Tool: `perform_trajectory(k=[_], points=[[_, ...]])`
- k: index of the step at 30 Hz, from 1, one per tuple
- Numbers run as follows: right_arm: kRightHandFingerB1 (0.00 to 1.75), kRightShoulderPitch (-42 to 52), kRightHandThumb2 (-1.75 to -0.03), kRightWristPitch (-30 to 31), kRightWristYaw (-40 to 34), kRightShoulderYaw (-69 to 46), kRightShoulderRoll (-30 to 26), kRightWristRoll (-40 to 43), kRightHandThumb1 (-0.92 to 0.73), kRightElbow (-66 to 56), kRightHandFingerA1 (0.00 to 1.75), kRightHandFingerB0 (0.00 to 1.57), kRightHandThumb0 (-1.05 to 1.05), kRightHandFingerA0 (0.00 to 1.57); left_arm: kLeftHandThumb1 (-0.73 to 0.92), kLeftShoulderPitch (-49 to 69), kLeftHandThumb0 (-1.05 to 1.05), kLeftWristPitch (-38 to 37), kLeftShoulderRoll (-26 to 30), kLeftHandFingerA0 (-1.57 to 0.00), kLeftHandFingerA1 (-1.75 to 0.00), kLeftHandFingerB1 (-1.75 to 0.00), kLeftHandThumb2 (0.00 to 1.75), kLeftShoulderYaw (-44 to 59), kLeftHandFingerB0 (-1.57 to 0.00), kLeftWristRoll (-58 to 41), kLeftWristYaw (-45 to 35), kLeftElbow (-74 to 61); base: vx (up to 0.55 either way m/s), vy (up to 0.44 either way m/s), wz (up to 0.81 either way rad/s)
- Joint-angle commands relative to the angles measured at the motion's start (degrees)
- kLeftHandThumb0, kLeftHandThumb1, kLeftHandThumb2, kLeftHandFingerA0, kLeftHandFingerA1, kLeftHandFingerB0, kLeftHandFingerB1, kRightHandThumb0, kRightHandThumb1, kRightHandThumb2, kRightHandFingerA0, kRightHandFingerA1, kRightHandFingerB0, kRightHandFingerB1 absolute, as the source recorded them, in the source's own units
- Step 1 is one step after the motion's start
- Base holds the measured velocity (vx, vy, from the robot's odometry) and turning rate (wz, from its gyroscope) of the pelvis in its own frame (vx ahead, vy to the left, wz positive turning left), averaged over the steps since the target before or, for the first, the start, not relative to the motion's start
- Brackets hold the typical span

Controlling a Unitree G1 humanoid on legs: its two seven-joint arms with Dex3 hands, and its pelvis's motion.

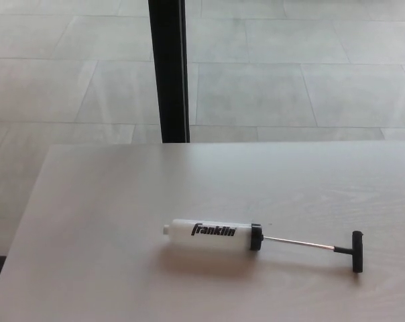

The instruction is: The robot uses its left hand to lift the air pump kept on the middle of the desk and use the right hand to pull out the handle

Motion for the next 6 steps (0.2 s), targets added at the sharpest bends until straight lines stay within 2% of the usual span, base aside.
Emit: perform_trajectory(k=[1, 3, 4, 5, 6], points=[[0.22, -0.7, -1.02, -7.3, 1.0, 1.0, 2.4, 5.9, -0.63, 2.9, 0.30, 0.03, -0.78, 0.02, 0.80, -0.5, -0.68, -5.6, 1.9, -0.42, -0.71, -0.52, 0.63, -0.9, -0.29, -8.2, 3.4, 3.4, 0.00, 0.000, 0.00], [0.23, -0.6, -1.03, -8.2, 1.6, 2.4, 2.7, 5.8, -0.63, 2.8, 0.31, 0.00, -0.76, 0.01, 0.79, -0.3, -0.66, -6.5, 1.3, -0.38, -0.70, -0.52, 0.63, -2.7, -0.27, -8.3, 3.2, 2.8, 0.00, 0.000, 0.00], [0.15, -0.8, -1.01, -8.5, 1.9, 2.9, 3.0, 6.0, -0.62, 2.9, 0.21, 0.07, -0.83, 0.03, 0.78, -0.1, -0.68, -7.2, 1.1, -0.31, -0.64, -0.51, 0.64, -4.1, -0.28, -7.9, 3.2, 2.9, 0.00, 0.000, 0.00], [0.14, -1.0, -1.00, -9.2, 2.9, 4.1, 3.9, 6.2, -0.63, 2.5, 0.20, 0.08, -0.84, 0.03, 0.71, 0.3, -0.72, -8.0, 1.0, -0.33, -0.65, -0.49, 0.67, -6.7, -0.24, -6.8, 3.1, 3.0, 0.00, 0.000, 0.00], [0.14, -1.0, -1.00, -9.2, 2.9, 4.1, 3.9, 6.2, -0.63, 2.5, 0.20, 0.08, -0.84, 0.03, 0.71, 0.3, -0.72, -8.0, 1.0, -0.33, -0.65, -0.49, 0.67, -6.7, -0.24, -6.8, 3.1, 3.0, 0.00, 0.000, 0.00]])
